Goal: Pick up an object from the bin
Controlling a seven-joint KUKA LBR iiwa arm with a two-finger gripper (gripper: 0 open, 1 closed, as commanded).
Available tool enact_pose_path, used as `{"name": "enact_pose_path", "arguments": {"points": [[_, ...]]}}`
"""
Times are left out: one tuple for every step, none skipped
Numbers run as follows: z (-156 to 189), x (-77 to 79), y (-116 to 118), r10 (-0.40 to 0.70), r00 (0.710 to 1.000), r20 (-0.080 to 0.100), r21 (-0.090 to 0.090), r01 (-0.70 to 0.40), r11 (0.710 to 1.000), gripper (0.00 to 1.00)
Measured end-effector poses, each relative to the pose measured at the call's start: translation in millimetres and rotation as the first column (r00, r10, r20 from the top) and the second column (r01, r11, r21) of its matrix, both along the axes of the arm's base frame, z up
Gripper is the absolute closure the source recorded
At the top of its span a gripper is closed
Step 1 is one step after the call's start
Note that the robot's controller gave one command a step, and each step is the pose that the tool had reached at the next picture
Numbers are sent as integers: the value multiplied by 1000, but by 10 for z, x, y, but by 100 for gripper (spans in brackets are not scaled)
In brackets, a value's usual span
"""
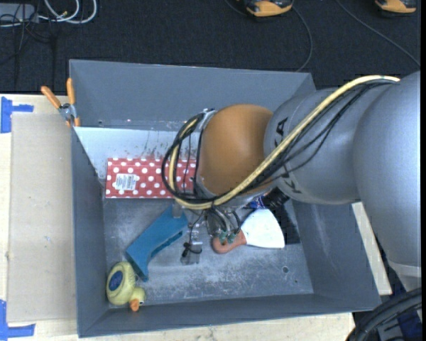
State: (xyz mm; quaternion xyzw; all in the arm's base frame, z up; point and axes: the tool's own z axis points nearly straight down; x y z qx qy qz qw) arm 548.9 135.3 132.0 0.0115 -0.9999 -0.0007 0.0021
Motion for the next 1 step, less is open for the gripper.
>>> {"name": "enact_pose_path", "arguments": {"points": [[39, 217, -94, -17, 1000, -1, -2, 17, 1000, 0]]}}
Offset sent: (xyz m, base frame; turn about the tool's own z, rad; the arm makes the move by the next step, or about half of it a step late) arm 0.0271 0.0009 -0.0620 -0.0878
